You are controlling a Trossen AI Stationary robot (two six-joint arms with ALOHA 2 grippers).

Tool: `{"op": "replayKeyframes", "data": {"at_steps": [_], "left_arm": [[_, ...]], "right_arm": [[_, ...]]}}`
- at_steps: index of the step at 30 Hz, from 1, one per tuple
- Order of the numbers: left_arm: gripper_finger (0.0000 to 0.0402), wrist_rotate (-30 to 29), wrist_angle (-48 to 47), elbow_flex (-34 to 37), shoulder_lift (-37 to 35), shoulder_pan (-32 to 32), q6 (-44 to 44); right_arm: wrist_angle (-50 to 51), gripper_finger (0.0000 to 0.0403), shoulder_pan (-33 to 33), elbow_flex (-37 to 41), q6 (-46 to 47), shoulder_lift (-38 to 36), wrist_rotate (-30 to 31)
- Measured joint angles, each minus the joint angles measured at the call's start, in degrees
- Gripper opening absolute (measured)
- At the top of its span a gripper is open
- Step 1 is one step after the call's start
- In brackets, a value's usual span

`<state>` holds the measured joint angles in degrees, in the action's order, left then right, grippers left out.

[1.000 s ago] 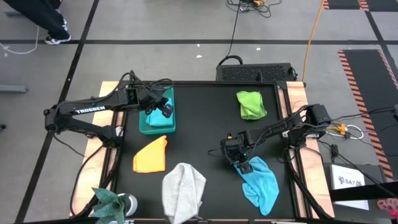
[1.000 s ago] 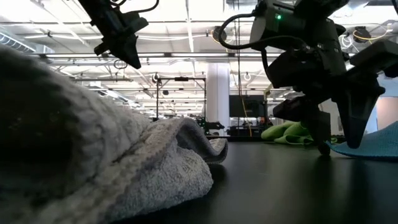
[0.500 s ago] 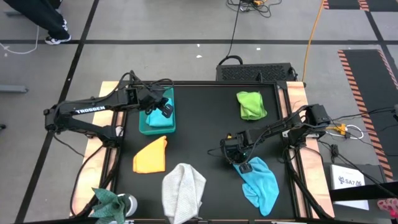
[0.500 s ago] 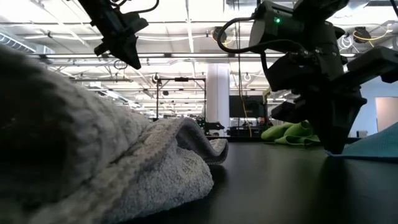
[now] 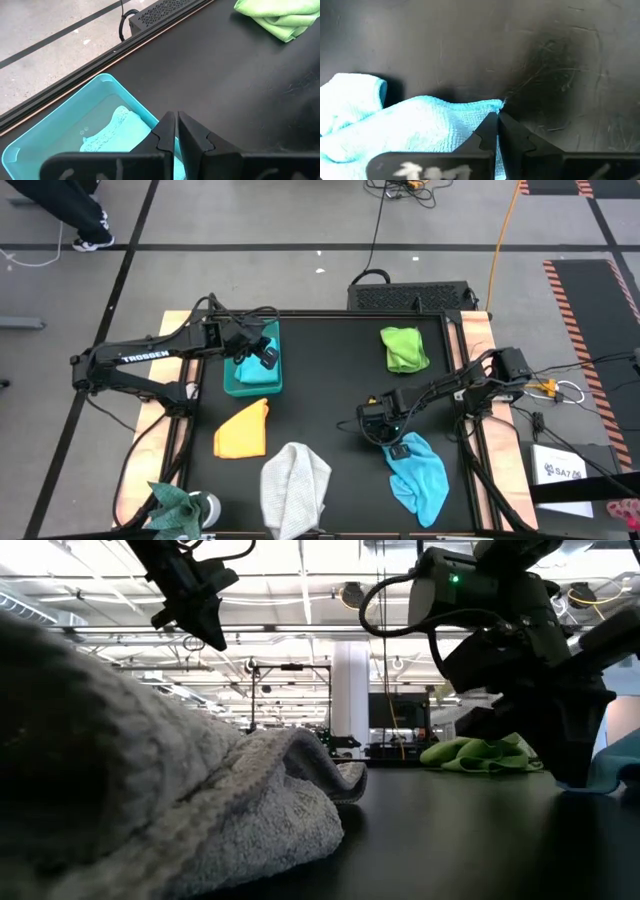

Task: Fold microfiber towels
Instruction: Fold the blue microfiber towel

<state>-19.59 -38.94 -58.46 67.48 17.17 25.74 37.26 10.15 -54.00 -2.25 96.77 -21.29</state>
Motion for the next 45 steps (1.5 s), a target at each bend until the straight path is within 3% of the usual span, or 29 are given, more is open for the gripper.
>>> {"op": "replayKeyframes", "data": {"at_steps": [10, 20, 26, 31, 38, 45], "left_arm": [[0.0024, 0.0, 0.0, 0.0, 0.0, 0.0, 0.0], [0.0024, 0.0, 0.0, 0.0, 0.0, 0.0, 0.0], [0.0024, 0.0, 0.0, 0.0, 0.0, 0.0, 0.0], [0.0024, 0.0, 0.0, 0.0, 0.0, 0.1, -0.2], [0.0024, 0.0, 0.0, 0.0, 0.0, 0.0, -0.2], [0.0024, 0.0, 0.0, 0.0, 0.0, 0.1, -0.2]], "right_arm": [[1.2, 0.0012, 0.0, 0.0, -1.6, 0.0, 0.1], [0.8, 0.0114, -0.6, -0.1, -2.1, -0.2, 1.7], [0.6, 0.0133, -0.7, -0.1, -3.6, -0.2, 0.3], [0.6, 0.0107, -0.6, -0.1, -3.2, -0.2, 3.2], [0.3, 0.001, -0.7, -0.1, -3.0, -0.2, 5.2], [-0.7, 0.0001, -1.1, -0.1, -0.9, -0.2, 6.2]]}}
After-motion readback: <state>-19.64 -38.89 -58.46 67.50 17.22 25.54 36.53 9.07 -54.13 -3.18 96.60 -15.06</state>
